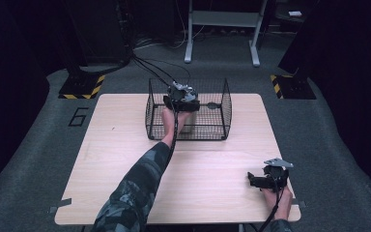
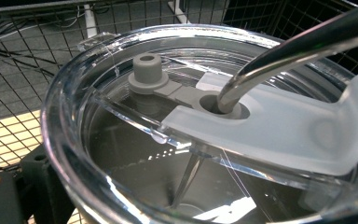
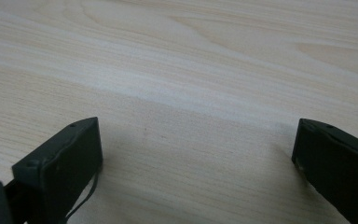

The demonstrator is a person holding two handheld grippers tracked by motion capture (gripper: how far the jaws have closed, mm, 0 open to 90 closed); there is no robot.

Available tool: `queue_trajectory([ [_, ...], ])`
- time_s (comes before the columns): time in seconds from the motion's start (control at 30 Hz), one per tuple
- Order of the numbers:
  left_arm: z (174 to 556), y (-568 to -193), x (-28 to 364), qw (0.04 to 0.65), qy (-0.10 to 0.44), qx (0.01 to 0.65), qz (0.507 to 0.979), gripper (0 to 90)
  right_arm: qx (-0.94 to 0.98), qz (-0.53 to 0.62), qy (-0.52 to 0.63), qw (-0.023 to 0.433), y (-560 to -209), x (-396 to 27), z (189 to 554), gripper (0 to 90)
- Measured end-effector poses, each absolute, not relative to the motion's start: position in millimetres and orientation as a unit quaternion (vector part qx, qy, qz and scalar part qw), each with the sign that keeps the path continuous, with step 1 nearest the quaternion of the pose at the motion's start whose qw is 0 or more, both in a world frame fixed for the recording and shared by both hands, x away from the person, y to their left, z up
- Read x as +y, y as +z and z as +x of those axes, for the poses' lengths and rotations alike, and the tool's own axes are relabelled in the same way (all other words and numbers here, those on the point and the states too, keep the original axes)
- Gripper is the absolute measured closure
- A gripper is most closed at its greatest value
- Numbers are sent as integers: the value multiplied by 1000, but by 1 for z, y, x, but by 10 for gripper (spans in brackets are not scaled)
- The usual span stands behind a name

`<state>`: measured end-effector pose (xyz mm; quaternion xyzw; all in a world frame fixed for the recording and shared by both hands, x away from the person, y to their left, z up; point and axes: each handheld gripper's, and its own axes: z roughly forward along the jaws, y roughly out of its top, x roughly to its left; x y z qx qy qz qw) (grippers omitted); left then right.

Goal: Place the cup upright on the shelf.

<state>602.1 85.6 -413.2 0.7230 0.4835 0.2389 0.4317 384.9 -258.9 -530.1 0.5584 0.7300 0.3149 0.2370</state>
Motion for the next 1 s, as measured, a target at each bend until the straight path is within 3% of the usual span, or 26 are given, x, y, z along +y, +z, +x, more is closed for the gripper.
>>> queue_trajectory([
  [1.0, 586, -421, 87, 414, 242, 451, 753, 32, 731, 557, 315, 238, -530, -259, 385, 11],
])
